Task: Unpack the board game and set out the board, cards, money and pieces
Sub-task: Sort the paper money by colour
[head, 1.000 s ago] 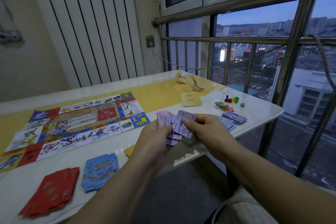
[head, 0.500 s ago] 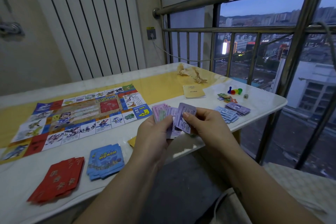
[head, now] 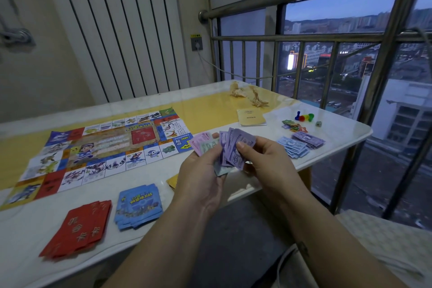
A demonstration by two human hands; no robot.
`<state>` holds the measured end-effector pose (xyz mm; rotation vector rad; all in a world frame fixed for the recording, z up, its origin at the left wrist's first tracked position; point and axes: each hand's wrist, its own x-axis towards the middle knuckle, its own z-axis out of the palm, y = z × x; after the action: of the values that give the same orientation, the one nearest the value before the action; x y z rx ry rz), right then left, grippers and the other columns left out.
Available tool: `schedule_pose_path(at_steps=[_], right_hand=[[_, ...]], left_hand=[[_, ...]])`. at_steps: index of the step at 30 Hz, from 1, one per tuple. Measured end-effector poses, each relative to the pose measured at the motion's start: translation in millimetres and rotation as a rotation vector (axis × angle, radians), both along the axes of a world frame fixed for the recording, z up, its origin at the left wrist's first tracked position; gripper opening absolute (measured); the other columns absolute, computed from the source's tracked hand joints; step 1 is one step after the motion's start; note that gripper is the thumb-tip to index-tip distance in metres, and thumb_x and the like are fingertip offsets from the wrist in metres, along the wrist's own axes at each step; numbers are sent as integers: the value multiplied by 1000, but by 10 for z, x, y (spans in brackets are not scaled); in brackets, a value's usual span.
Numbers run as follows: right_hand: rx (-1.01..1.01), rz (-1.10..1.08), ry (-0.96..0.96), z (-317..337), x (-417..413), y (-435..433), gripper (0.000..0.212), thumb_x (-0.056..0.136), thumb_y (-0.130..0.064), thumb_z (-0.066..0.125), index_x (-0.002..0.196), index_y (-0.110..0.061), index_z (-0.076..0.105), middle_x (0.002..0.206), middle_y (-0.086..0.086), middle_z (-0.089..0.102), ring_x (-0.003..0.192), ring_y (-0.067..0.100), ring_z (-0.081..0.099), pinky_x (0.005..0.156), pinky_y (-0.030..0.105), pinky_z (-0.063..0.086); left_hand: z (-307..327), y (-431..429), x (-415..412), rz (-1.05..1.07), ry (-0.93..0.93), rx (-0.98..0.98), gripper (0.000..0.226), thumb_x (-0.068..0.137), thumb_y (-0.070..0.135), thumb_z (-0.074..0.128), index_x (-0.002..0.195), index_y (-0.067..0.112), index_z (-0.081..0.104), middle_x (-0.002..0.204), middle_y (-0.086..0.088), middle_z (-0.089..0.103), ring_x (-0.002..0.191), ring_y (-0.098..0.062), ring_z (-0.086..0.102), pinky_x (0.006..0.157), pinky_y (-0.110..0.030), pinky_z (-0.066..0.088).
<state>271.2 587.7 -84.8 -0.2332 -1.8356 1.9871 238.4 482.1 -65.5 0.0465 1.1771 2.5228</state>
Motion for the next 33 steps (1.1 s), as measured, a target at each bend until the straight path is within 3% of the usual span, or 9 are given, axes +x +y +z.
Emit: schedule_pose_path(at_steps=[9,12,14,18,21,25,28,30,33], right_hand=[[78,20,11,57,46,-37,17,93,-8,54,92,-18,69,82,9,72,64,6,63,55,15,48],[147,-21,-18,97,61,47,16,93,-13,56,89,-23,68,88,15,72,77,24,65,75,43,53],[233,-4,-38,149,80,83,14,94,-16,55,93,-24,67,88,9,73,85,29,67,84,51,51],[497,18,-45,257,76,67,20,98,-16,48,104,-23,64,92,3,71,87,24,65,81,42,51],[573,23,-41,250,47,-34,30,100,-14,41,126,-20,55,113,-1,64,100,11,58,89,29,45],[598,35,-44,244,61,-83,47,101,-11,36,147,-22,30,133,2,45,110,9,42,99,29,37],[658,31,-60,298,85,-1,50,100,-11,39,147,-22,29,139,0,44,123,11,43,106,30,36],[660,-49,-61,349,79,152,48,99,-17,44,145,-25,33,139,0,48,119,14,49,98,33,44],[667,-303,-69,409,23,627,43,98,-22,46,140,-24,41,128,6,56,100,13,51,76,22,43]], left_hand=[[33,-6,13,9,-119,46,15,92,3,52,95,10,65,84,-9,69,66,-14,66,49,-22,54],[38,-53,-19,2,-98,-65,17,95,8,50,98,14,65,80,-1,66,57,-5,56,47,-15,48],[50,-67,-19,-5,-36,-166,18,97,12,49,100,16,65,80,1,67,59,-5,51,47,-15,44],[36,-37,42,-38,109,-292,13,95,18,53,95,16,66,74,2,63,63,-6,49,49,-17,40],[-5,12,54,-23,180,-350,13,94,17,55,100,11,65,72,-1,63,60,-4,56,47,-15,43],[-35,53,24,20,192,-356,9,93,14,56,93,13,65,66,0,61,58,-5,55,47,-14,44],[10,98,41,-24,146,-306,7,92,12,57,87,12,63,60,2,58,51,-2,53,44,-14,42],[57,120,42,-69,50,-199,8,91,10,57,88,12,63,64,1,57,50,-2,51,42,-12,41],[94,118,-2,-125,-116,-48,8,90,11,58,94,10,64,71,0,61,57,-4,51,44,-11,43]])
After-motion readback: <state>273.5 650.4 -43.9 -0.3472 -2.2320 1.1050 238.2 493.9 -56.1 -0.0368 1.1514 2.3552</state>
